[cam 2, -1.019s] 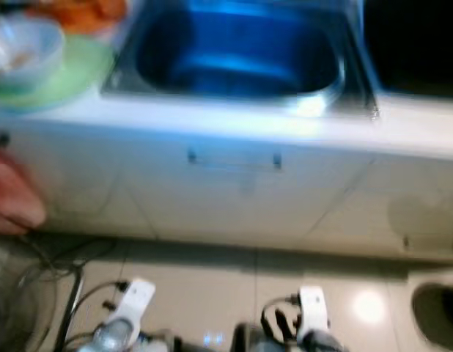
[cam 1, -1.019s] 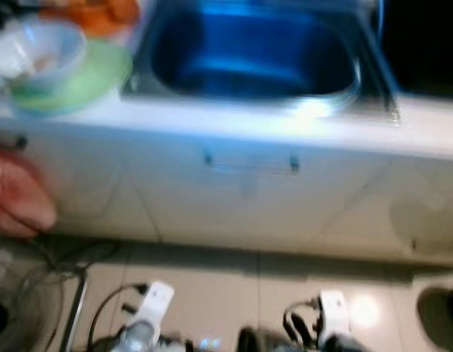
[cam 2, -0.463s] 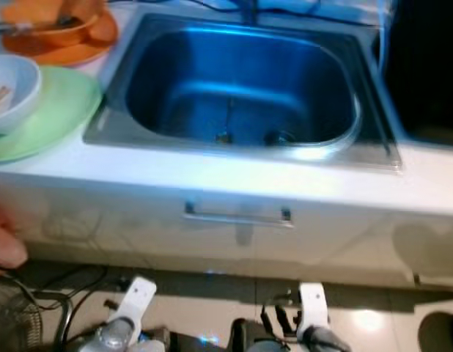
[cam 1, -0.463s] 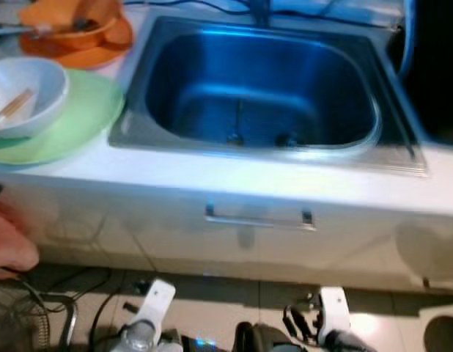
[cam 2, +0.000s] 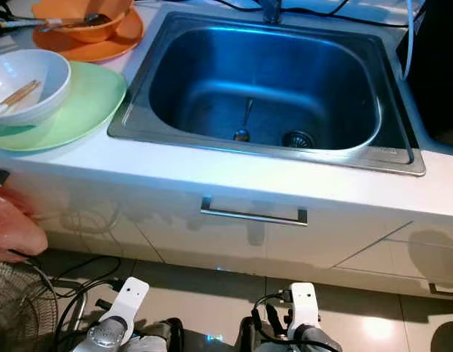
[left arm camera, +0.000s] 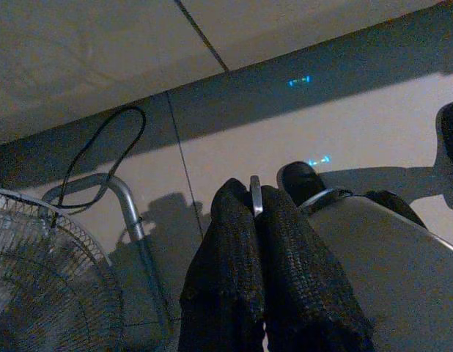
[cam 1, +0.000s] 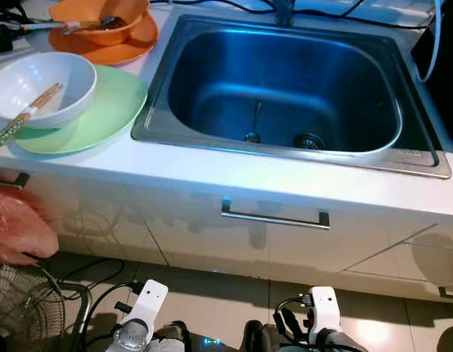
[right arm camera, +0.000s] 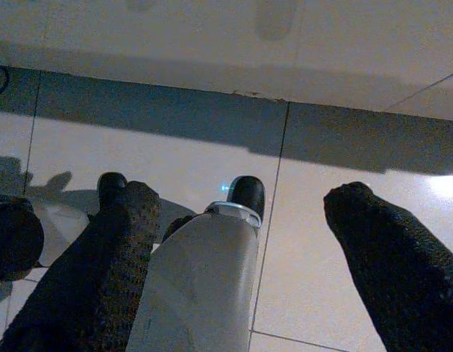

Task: Kitchen organization

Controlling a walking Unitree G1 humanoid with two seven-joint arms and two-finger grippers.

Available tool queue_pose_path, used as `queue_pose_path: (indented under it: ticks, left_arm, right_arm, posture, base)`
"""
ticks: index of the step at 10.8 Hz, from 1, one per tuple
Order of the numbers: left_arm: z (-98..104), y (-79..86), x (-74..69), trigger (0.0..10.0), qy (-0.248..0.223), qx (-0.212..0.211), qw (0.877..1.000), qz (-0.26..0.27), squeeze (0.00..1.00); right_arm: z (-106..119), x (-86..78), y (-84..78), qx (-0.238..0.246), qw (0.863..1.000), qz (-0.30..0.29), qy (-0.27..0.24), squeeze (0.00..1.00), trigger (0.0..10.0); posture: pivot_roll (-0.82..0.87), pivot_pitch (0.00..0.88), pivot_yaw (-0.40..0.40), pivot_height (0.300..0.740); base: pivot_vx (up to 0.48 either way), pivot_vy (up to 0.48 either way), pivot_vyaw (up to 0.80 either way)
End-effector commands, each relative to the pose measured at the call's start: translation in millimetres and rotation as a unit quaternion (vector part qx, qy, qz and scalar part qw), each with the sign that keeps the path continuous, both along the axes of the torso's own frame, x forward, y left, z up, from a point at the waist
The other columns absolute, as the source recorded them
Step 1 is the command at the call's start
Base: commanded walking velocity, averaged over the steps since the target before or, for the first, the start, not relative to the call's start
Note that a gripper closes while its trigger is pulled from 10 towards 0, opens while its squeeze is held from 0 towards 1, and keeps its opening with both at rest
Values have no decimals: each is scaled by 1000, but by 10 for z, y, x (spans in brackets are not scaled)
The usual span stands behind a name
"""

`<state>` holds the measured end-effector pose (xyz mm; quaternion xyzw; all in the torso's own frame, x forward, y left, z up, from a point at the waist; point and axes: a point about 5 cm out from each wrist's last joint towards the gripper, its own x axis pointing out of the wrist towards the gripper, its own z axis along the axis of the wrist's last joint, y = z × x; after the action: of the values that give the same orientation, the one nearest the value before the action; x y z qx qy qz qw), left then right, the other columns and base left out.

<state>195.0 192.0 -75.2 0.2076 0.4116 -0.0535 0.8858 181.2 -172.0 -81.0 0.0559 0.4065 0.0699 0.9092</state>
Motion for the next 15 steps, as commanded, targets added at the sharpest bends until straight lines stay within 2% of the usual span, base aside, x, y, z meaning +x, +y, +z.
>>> queue_pose_path:
  ticks: [1,6,9,15]
  left_arm:
    - [-74,7,-135,10000,29,1,1000,5,0]
    - [-68,10,-125,10000,25,-1,1000,8,0]
    - [-68,21,-127,10000,26,1,1000,8,0]
    - [-75,19,-138,10000,30,2,1000,5,0]
  right_arm:
    - [-32,-61,-20,0,1000,-6,14,0,10000]
    - [-36,-67,-26,0,1000,-11,16,0,10000]
    - [-35,-67,-24,-2,1000,-8,15,0,10000]
    - [-41,-81,-21,-1,1000,-9,16,0,10000]
  posture:
    - [94,223,-44,740]
    - [96,223,-45,740]
    - [96,219,-43,740]
    - [96,213,-42,740]
  base:
    - [0,0,0]
    - [0,361,0]
    - [0,349,-452]
    - [0,0,0]
